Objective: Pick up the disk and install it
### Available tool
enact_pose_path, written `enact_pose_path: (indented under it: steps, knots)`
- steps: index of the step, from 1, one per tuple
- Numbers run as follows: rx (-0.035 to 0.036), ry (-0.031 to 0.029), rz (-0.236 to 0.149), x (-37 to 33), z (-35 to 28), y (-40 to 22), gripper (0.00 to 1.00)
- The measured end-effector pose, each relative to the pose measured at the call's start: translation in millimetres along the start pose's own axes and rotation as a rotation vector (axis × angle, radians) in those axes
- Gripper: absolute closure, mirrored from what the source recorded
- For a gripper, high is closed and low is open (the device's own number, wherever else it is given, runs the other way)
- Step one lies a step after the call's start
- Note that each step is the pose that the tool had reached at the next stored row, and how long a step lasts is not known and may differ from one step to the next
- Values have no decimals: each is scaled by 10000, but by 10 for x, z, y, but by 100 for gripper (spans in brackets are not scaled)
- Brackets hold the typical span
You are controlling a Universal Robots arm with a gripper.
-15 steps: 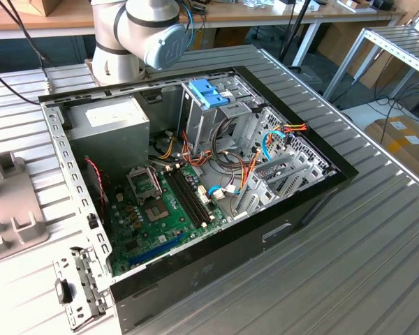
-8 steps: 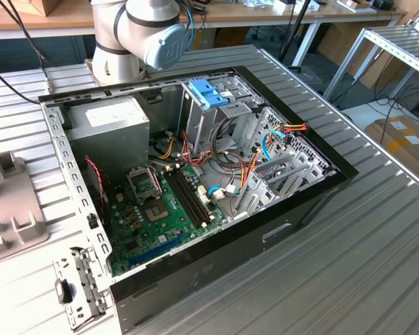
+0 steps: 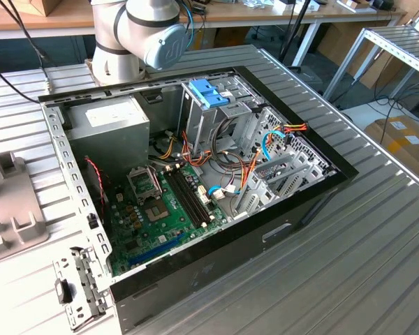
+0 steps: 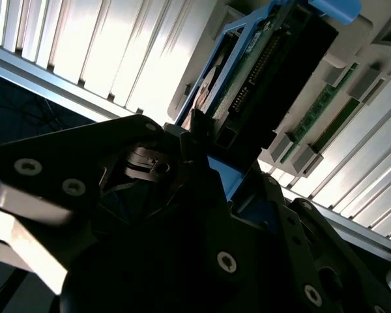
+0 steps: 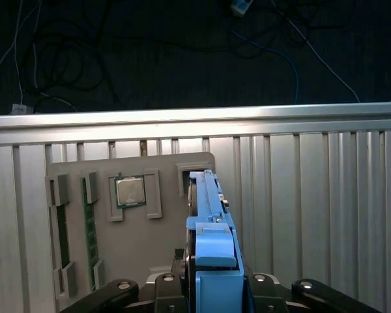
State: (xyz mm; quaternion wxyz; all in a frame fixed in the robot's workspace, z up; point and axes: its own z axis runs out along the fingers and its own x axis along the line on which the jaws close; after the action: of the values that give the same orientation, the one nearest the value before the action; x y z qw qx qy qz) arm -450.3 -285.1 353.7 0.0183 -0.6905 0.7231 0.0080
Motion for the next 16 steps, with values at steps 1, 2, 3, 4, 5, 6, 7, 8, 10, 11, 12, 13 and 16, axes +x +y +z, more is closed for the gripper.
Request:
enact_pose_path:
  steps: [1, 2, 3, 4, 5, 6, 7, 8, 10, 11, 12, 13, 16]
  knots:
    - [0, 0, 0, 0, -4, 0, 63]
    - [1, -1, 0, 0, -7, 0, 63]
    - [1, -1, 0, 0, -10, 0, 63]
    - [0, -2, 0, 0, -14, 0, 63]
    - [-1, -2, 0, -1, -19, 0, 63]
    - [0, -2, 0, -1, -22, 0, 63]
    - [0, -2, 0, -1, -27, 0, 63]
    - [-1, -2, 0, -1, -32, 0, 63]
    - [1, -3, 0, -2, -44, -1, 63]
    - [-1, -2, 0, -2, -49, -1, 63]
    - [-1, -4, 1, -2, -63, -1, 63]
    - [0, -6, 0, -3, -78, -1, 63]
    - [0, -7, 0, -3, -97, -1, 63]
